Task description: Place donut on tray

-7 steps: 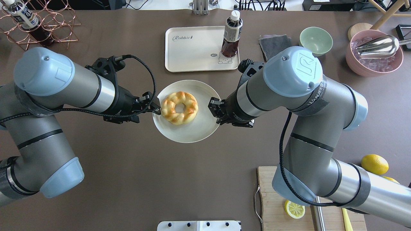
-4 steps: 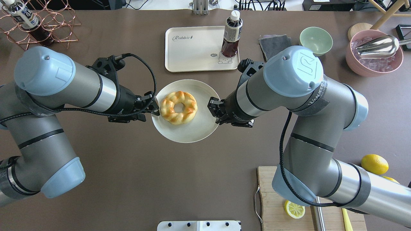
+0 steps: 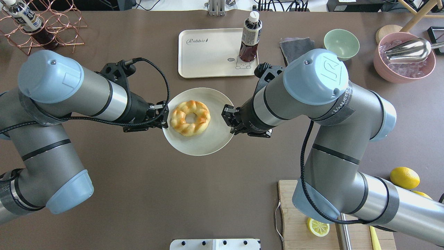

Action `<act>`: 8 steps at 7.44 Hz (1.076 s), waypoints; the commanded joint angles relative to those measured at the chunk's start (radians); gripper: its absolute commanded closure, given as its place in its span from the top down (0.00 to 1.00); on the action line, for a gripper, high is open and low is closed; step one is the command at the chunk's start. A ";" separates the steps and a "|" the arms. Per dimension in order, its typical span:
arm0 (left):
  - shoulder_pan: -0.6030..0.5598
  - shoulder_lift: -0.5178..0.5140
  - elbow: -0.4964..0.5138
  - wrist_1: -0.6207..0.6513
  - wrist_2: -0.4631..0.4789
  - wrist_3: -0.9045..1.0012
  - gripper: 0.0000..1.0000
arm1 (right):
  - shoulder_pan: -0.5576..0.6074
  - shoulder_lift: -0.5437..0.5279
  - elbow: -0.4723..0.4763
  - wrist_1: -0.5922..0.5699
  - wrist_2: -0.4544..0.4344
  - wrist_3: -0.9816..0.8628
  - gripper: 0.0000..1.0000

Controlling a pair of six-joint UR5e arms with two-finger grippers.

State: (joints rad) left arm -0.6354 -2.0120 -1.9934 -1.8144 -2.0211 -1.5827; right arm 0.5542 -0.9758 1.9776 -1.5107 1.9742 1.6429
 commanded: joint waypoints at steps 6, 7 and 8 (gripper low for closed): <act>-0.107 -0.141 0.253 -0.017 -0.004 0.010 0.00 | 0.127 -0.193 0.079 -0.003 0.006 -0.026 1.00; -0.130 -0.201 0.357 -0.049 -0.002 0.009 0.00 | 0.150 -0.263 0.090 0.001 0.008 -0.116 1.00; -0.151 -0.265 0.505 -0.131 0.011 0.007 0.00 | 0.174 -0.341 0.101 0.006 0.012 -0.229 1.00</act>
State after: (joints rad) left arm -0.7476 -2.1789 -1.6970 -1.8504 -2.0234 -1.5740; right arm 0.6859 -1.1944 2.0606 -1.5118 1.9794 1.5699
